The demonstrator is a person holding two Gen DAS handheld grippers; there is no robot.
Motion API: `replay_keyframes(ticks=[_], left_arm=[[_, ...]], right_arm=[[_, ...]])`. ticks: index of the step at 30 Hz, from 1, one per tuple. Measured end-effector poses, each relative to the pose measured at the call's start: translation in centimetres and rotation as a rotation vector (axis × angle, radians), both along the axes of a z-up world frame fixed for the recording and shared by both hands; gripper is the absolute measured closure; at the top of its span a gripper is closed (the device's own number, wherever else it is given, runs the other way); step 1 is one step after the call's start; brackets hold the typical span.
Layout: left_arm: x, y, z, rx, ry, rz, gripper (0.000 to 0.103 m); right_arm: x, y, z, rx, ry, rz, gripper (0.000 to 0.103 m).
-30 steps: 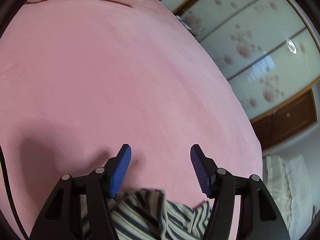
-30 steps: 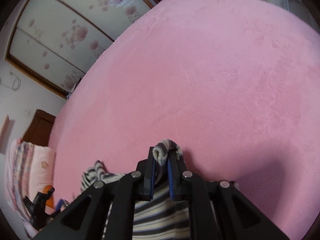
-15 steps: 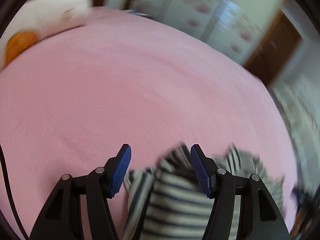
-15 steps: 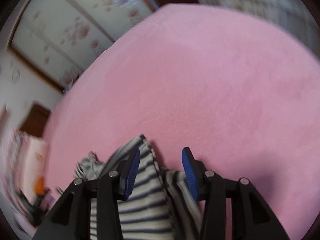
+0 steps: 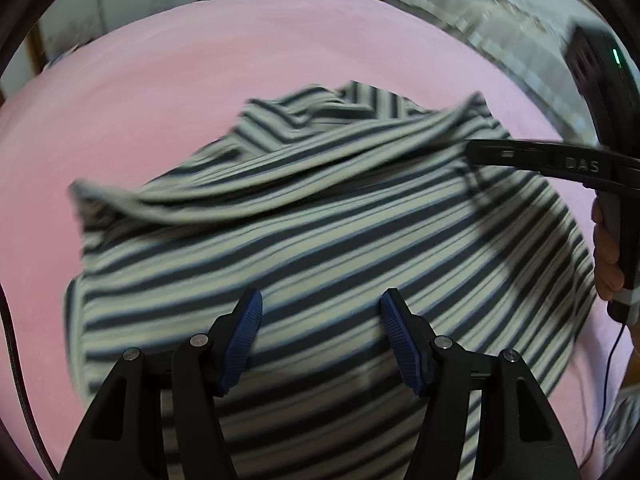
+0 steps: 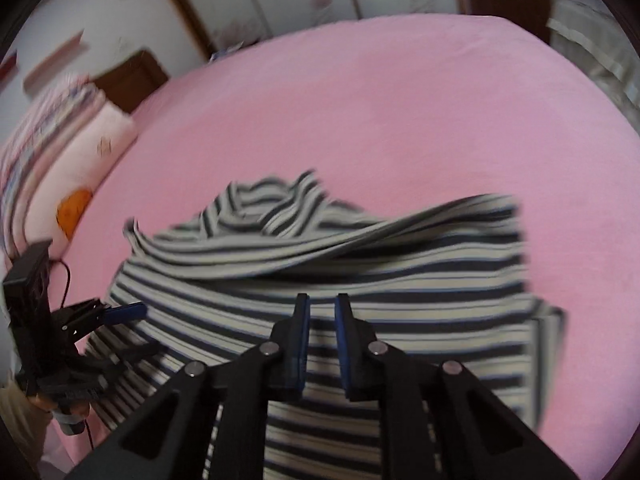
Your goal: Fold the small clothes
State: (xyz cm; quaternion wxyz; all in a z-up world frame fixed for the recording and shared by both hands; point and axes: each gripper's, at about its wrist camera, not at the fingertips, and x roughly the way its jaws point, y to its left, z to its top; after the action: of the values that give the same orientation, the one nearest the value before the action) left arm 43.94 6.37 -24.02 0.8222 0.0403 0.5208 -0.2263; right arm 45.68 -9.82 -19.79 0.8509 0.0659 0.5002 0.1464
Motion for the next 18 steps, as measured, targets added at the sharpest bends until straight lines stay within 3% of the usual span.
replay_keyframes(ticks=[4,7,10,15,18], left_arm=[[2.4,-0.9,0.2,-0.025,-0.001,0.043,0.043],[5.0,-0.4,0.2,0.009,-0.040,0.130,0.043],[7.8,1.1,0.2,0.050,-0.100,0.287,0.043],[9.9,5.7,1.0,-0.005,-0.173,0.605,0.043],[9.3,8.0,1.5,-0.056,-0.173,0.684,0.043]], right_arm=[[1.4,3.1,-1.2,-0.027,0.009,0.010,0.091],[3.1,3.8,-1.5,-0.027,0.001,-0.031,0.091],[4.6,3.3,-1.3,0.013,-0.015,-0.102,0.091],[5.3,1.1,-0.4,0.059,-0.062,-0.216,0.091],[3.9,-0.6,0.5,0.057,-0.079,-0.222,0.091]])
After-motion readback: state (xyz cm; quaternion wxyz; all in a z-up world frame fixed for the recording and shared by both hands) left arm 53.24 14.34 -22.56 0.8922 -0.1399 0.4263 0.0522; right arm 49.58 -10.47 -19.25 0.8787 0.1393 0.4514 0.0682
